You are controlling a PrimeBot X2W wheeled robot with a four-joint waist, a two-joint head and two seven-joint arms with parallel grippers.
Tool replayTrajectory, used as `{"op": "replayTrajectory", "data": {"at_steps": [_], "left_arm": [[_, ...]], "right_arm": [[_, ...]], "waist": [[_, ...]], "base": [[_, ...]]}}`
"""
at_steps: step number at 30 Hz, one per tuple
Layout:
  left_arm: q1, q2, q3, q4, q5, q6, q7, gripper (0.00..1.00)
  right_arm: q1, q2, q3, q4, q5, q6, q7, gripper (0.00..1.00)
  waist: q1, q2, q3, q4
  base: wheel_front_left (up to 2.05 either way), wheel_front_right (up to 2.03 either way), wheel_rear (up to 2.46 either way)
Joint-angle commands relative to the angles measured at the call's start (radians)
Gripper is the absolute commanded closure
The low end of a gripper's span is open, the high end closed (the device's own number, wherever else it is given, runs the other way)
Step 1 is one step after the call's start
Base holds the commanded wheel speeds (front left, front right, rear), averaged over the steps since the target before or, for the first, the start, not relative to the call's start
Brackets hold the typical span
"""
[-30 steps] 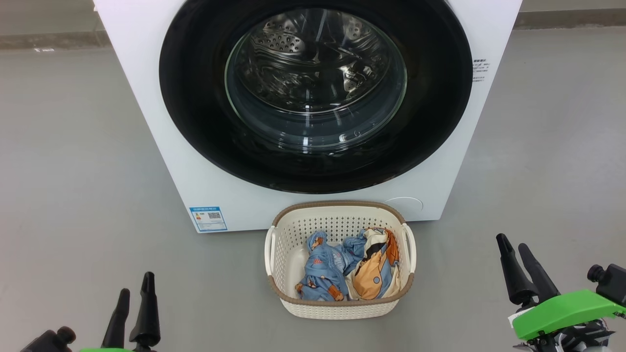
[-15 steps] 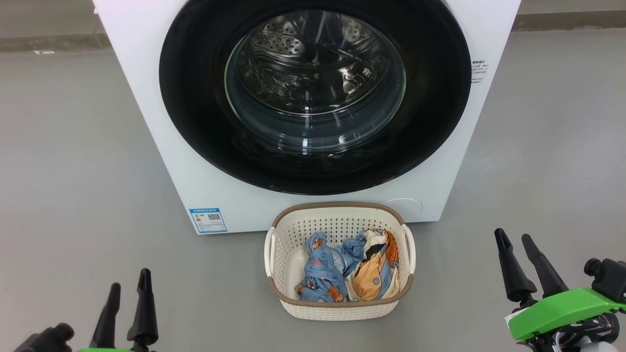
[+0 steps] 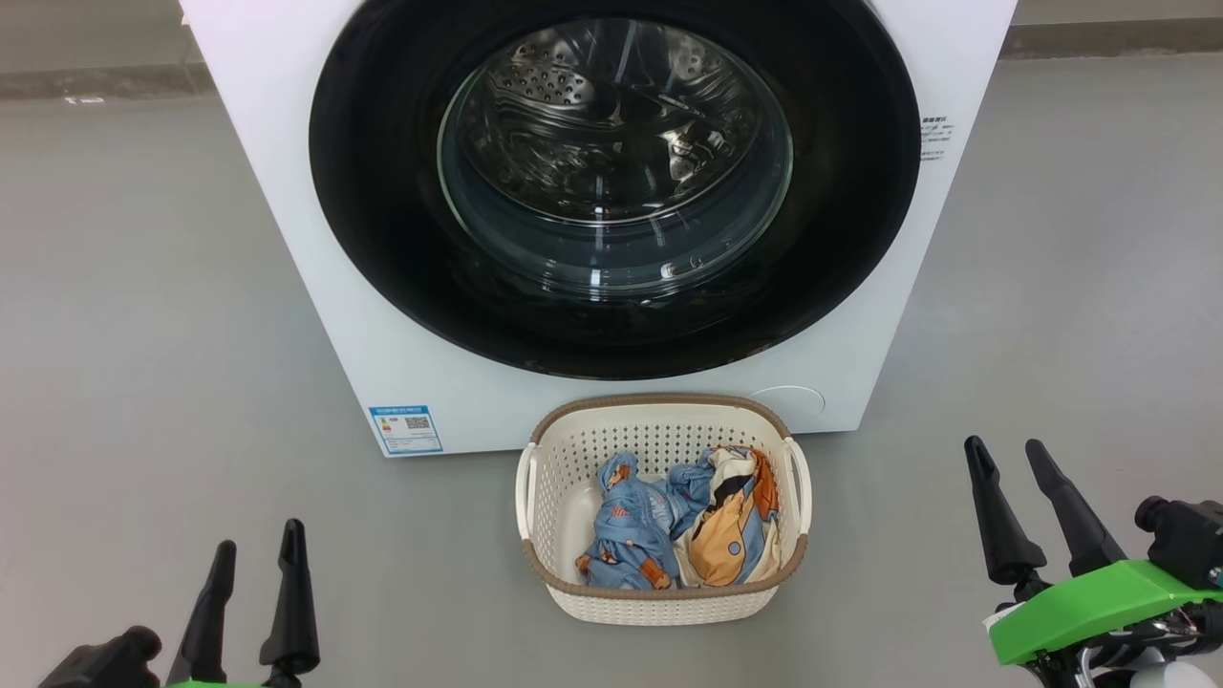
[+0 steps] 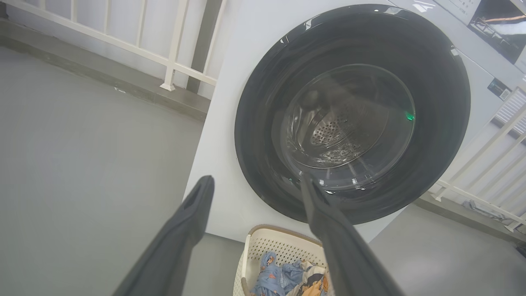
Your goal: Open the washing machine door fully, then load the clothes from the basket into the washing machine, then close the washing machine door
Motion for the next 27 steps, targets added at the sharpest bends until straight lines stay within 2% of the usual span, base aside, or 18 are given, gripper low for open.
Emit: {"op": "replayTrajectory", "data": {"at_steps": [1,23,27], "left_arm": [[-0.020,0.027,0.019,-0.034,0.031,0.005,-0.017,0.00],[-0.016,0.058,-0.003,-0.050,0.165,0.029,-0.039,0.00],[-0.019,0.060,-0.004,-0.034,0.160,0.025,-0.039,0.00]], "right_arm": [[-0.018,-0.020,0.017,-0.038,-0.035,0.006,-0.016,0.00],[0.018,-0.018,-0.013,-0.079,-0.233,0.008,-0.071,0.00],[0.027,-0.013,-0.017,-0.075,-0.235,0.008,-0.078,0.00]], "waist": [[0.0000,-0.0001,0.000,0.000],[0.0000,-0.0001,0.000,0.000],[0.0000,-0.0001,0.002,-0.001]], "base": [[0.00,0.00,0.00],[0.00,0.00,0.00],[0.00,0.00,0.00]]}}
